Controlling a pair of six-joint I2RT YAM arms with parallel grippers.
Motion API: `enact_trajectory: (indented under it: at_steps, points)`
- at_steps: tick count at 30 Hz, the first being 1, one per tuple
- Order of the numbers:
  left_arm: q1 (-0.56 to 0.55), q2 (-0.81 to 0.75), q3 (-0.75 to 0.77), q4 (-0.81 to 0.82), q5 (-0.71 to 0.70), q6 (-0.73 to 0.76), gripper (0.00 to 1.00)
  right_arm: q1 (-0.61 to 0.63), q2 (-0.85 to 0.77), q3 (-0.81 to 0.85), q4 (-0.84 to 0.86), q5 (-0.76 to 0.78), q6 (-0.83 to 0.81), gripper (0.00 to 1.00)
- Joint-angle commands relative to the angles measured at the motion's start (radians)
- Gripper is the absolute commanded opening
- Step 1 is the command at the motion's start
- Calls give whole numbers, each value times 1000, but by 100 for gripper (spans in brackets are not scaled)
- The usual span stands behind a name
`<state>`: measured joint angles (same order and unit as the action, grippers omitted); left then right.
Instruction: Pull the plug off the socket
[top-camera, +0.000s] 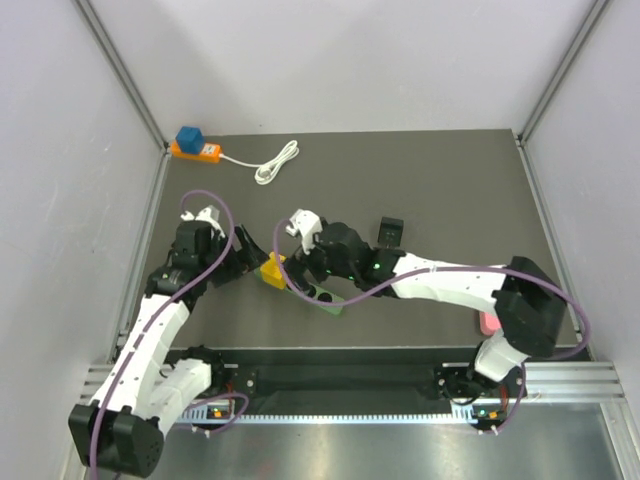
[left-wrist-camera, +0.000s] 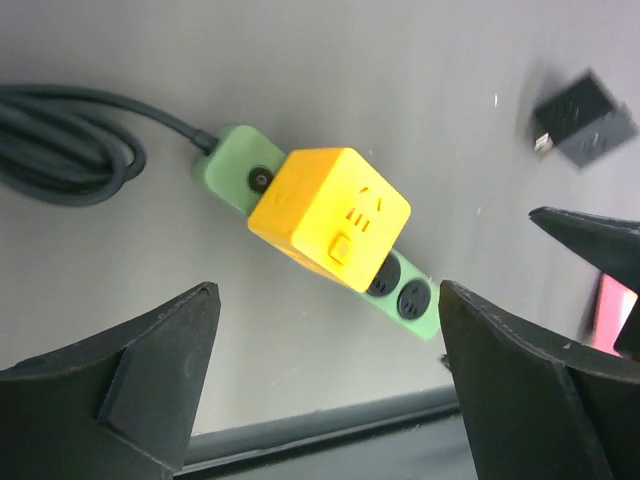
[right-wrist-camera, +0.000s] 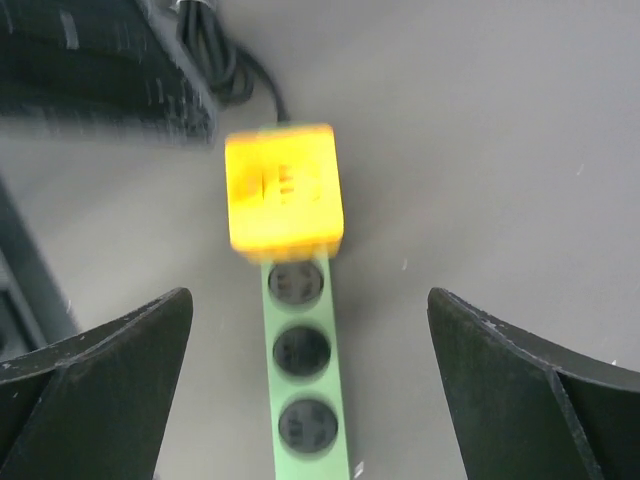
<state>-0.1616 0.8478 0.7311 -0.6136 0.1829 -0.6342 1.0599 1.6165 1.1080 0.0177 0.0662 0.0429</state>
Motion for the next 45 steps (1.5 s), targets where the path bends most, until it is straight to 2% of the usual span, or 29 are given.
enact_trajectory:
  at_steps: [1, 5, 9, 15, 21, 23, 27, 31, 33, 38, 41, 42, 44, 45]
  points:
    - [-41, 43, 86, -29, 67, 169, 95, -43, -66, -143, 63, -130, 23, 100]
    - [-157, 134, 142, -58, -43, 232, 96, -83, -87, -264, 168, -280, 54, 100]
    - [-280, 197, 168, -52, -138, 284, 95, -84, -55, -301, 206, -335, 52, 100]
    - [-308, 295, 168, -46, -267, 324, 96, -84, -4, -286, 222, -371, 45, 100]
    - [-312, 324, 134, 18, -257, 344, 95, -84, 46, -254, 205, -350, 23, 100]
    - [-314, 338, 126, 35, -229, 350, 93, -84, 65, -246, 202, -336, 21, 96]
    - [-316, 370, 126, 64, -188, 357, 85, -83, 100, -215, 189, -275, 31, 81]
    - [-320, 398, 126, 77, -188, 355, 80, -64, 125, -211, 217, -182, 31, 78]
    - [-319, 412, 123, 84, -189, 349, 76, -58, 140, -212, 228, -166, 29, 72]
    - [-320, 427, 125, 95, -188, 331, 59, -35, 164, -221, 257, -88, 26, 64]
    - [-320, 422, 129, 92, -188, 315, 44, -17, 174, -235, 272, -39, 35, 56]
    - [-320, 422, 131, 92, -189, 311, 30, -11, 174, -246, 280, -29, 41, 46]
    - [-322, 419, 126, 103, -152, 292, 14, 11, 174, -264, 297, 21, 64, 36]
    - [-320, 415, 122, 107, -148, 281, 0, 17, 172, -272, 301, 38, 72, 21]
